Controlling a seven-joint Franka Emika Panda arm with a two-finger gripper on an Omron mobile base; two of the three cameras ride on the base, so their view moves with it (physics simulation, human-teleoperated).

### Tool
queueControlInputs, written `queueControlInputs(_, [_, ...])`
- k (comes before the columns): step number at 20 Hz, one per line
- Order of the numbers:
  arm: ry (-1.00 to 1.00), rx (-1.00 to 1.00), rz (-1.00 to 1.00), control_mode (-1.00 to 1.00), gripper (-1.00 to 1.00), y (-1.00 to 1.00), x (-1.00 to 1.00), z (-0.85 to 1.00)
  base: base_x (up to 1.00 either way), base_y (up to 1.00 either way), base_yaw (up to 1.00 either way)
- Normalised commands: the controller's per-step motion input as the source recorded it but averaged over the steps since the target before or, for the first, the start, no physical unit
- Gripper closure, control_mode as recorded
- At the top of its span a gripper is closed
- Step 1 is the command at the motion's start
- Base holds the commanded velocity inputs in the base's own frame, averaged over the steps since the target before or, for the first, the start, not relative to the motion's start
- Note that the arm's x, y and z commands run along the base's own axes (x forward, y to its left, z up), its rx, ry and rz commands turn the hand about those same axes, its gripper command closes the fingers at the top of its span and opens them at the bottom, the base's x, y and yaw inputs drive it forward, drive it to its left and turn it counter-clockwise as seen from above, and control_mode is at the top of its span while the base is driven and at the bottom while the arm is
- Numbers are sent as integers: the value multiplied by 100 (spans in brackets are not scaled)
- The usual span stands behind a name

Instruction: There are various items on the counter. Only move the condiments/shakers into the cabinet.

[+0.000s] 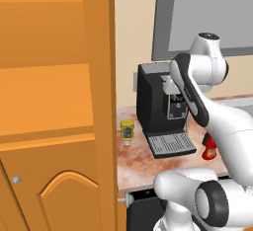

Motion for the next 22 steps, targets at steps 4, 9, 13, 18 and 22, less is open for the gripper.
queueControlInputs(4, [0, 6, 6, -100, -100, -97, -1, -14, 0, 0, 0])
queueControlInputs(9, [0, 6, 9, -100, -100, -99, -8, -26, 0, 0, 0])
queueControlInputs(13, [-5, 8, 18, -100, -100, -87, -23, -33, 0, 0, 0])
queueControlInputs(18, [-19, 12, 28, -100, -100, -65, -35, -38, 0, 0, 0])
queueControlInputs(22, [-25, 16, 36, -100, -100, -51, -40, -43, 0, 0, 0])
